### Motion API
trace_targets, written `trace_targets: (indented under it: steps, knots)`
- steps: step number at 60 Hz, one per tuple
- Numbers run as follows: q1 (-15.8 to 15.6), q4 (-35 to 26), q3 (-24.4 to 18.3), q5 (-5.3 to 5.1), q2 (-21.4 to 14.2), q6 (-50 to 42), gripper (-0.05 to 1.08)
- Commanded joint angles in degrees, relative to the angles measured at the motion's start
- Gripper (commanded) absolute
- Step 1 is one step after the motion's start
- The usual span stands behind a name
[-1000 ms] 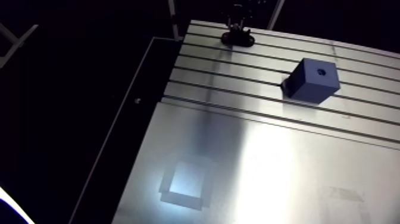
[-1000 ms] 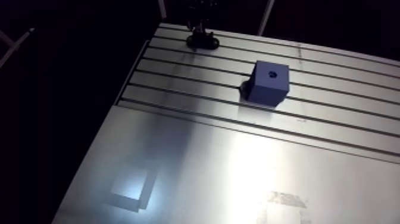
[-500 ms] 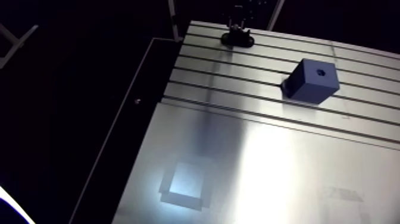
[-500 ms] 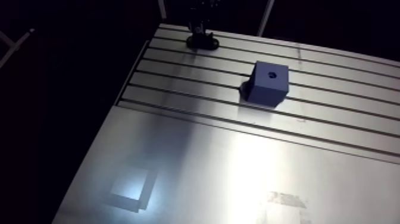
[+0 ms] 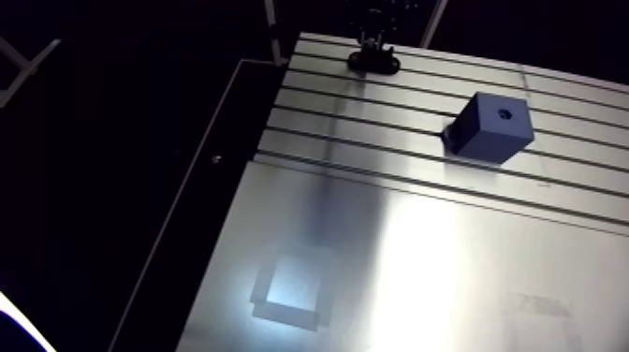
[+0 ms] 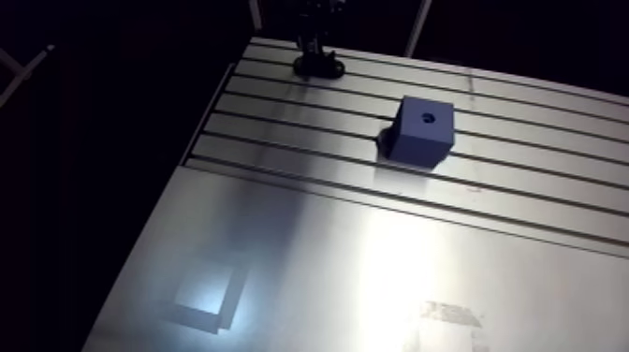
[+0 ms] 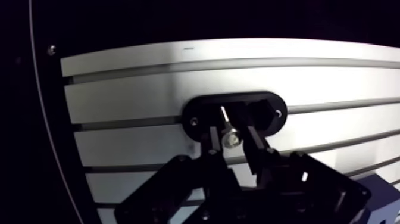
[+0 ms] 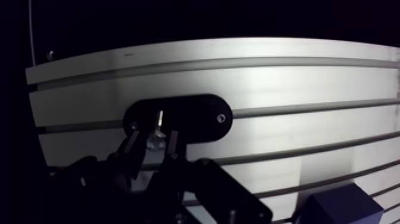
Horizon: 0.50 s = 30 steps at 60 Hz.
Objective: Pick up the M10 bolt and insert it into the hex recess until seated.
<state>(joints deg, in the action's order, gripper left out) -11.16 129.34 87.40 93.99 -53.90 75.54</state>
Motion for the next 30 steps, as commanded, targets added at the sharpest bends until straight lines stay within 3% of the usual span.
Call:
trace_targets:
  steps: [1,30]
  knots:
    - [-0.08,0.09,0.01,-0.15,0.08,0.00,0.66]
    - [0.00,0.08,0.01,0.27,0.07,0.00,0.67]
